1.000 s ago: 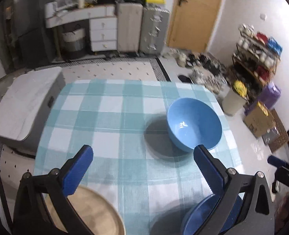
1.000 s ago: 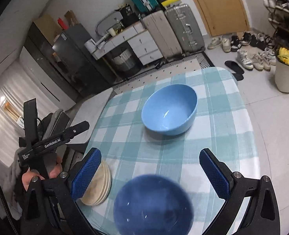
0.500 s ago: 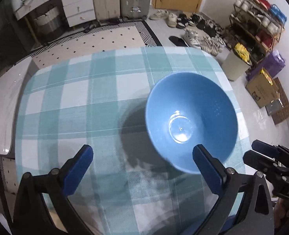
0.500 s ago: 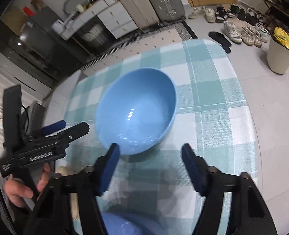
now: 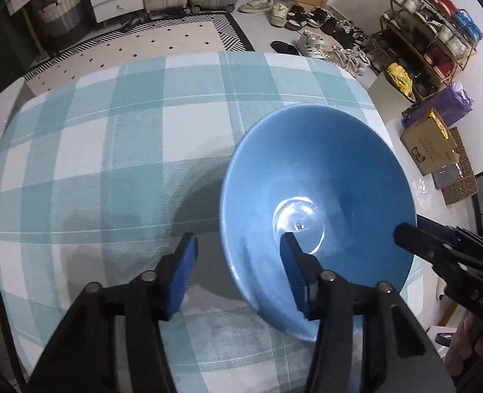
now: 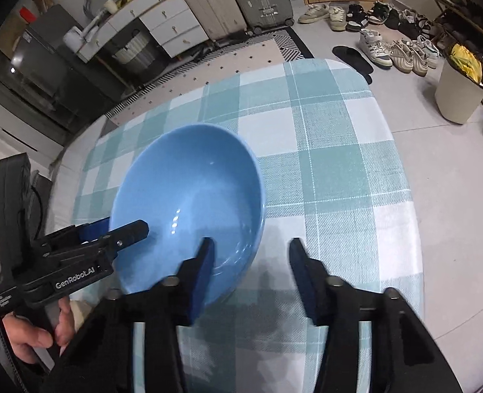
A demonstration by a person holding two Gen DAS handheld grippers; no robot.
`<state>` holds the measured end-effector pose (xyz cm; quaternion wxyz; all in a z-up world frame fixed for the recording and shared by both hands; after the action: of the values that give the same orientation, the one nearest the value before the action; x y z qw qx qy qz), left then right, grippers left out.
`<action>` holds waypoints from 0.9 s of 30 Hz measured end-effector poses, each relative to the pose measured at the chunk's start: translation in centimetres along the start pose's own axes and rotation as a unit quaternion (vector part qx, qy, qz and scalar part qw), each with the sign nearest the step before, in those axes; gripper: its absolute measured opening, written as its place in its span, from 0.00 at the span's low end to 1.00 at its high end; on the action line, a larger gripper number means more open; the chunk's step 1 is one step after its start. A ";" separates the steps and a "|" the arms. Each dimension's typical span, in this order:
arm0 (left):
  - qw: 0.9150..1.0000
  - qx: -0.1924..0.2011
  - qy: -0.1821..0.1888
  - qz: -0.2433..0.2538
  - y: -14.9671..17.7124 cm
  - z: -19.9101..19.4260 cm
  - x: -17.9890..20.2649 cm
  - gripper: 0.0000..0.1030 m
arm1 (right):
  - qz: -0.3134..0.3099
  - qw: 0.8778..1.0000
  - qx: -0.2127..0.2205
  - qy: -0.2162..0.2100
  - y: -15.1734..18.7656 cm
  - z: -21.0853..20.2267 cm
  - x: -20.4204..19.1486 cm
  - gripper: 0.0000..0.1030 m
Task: Organize plates and bowls
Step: 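Close both tools on the rim of the separate blue bowl, then lift and carry the blue bowl with both tools toward the nested bowls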
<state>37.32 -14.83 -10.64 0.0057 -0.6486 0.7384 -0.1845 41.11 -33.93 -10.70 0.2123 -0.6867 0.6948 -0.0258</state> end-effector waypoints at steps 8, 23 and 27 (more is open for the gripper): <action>1.000 0.003 0.011 0.012 0.0 0.2 0.5 0.20 | -0.016 1.000 -0.005 0.014 -0.2 1.3 -0.3 0.25; 1.000 -0.009 0.014 0.001 0.6 0.1 -0.3 0.09 | -0.053 0.998 -0.002 0.045 1.0 0.8 -1.6 0.14; 1.000 -0.014 0.011 -0.003 0.9 0.4 -0.5 0.09 | -0.059 0.997 -0.006 0.052 1.3 0.6 -1.8 0.14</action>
<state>36.58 -14.39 -11.34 -0.0124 -0.6487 0.7390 -0.1812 40.02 -31.92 -11.21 0.1696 -0.7256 0.6632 -0.0696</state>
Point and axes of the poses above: each gripper's, at about its wrist camera, not at the fingertips, and z roughly the way its jaws point, x to its right, y to its underside, the point moved 5 cm from there along z, roughly the way its jaws point, and after that the axes turned 3 degrees about y, right-handed, at the moved point
